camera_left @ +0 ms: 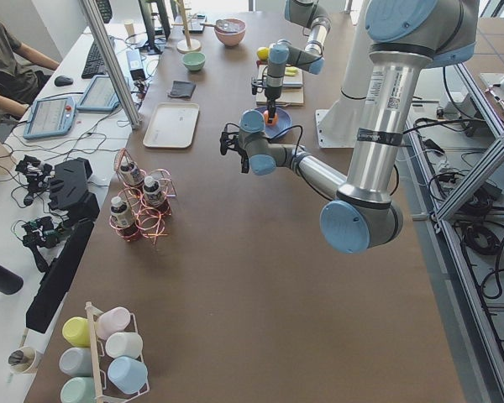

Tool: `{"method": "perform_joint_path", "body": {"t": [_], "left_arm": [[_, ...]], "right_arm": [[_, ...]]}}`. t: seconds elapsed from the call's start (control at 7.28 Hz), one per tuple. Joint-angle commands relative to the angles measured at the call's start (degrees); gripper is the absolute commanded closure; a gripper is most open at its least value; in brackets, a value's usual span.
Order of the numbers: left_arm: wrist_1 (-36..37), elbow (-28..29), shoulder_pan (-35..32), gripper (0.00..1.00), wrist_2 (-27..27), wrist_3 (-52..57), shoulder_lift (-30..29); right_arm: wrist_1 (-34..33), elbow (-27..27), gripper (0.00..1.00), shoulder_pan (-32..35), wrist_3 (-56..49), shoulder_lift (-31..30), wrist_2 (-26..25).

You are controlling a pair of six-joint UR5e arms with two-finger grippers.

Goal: Pick orange to plate
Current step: 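Carry the orange over the blue plate while the left gripper draws back, then lower the orange onto the plate and open the right gripper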

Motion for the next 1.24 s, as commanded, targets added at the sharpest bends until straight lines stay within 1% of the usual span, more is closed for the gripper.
{"method": "perform_joint_path", "body": {"t": [0.0, 0.27, 0.41, 0.55, 0.69, 0.82, 0.96, 1.1], "left_arm": [[0.1, 0.0, -0.1, 0.24, 0.0, 0.0, 0.0], [0.3, -0.2, -0.9, 0.23, -0.1, 0.1, 0.0], [0.4, -0.9, -2.5, 0.23, -2.5, 0.1, 0.0], [0.4, -1.4, -6.3, 0.23, -5.5, 1.3, 1.4], [0.4, -3.5, -9.5, 0.23, -8.7, 6.5, 5.8], [0.4, -4.6, -14.8, 0.23, -13.7, 12.2, 9.1], [0.4, -5.4, -20.6, 0.23, -17.9, 19.2, 14.1], [0.5, -5.6, -26.5, 0.23, -22.5, 27.9, 20.1]], "right_arm": [[0.0, 0.0, 0.00, 0.0, 0.1, 0.2, -0.5], [-0.6, 0.6, 0.00, 1.0, 0.0, 0.9, -0.4], [-0.7, 1.0, 0.00, 3.8, -0.6, 0.5, 0.5], [-0.8, 1.3, 0.00, 9.5, -1.3, -1.3, 4.9], [-0.7, 3.1, 0.00, 17.8, -8.3, -5.3, 13.3], [-0.7, 6.8, 0.00, 25.1, -20.4, -11.9, 18.8], [-0.8, 8.0, 0.00, 33.7, -34.1, -19.3, 25.3], [-0.8, 7.6, 0.00, 41.8, -47.7, -26.0, 29.6]]}}
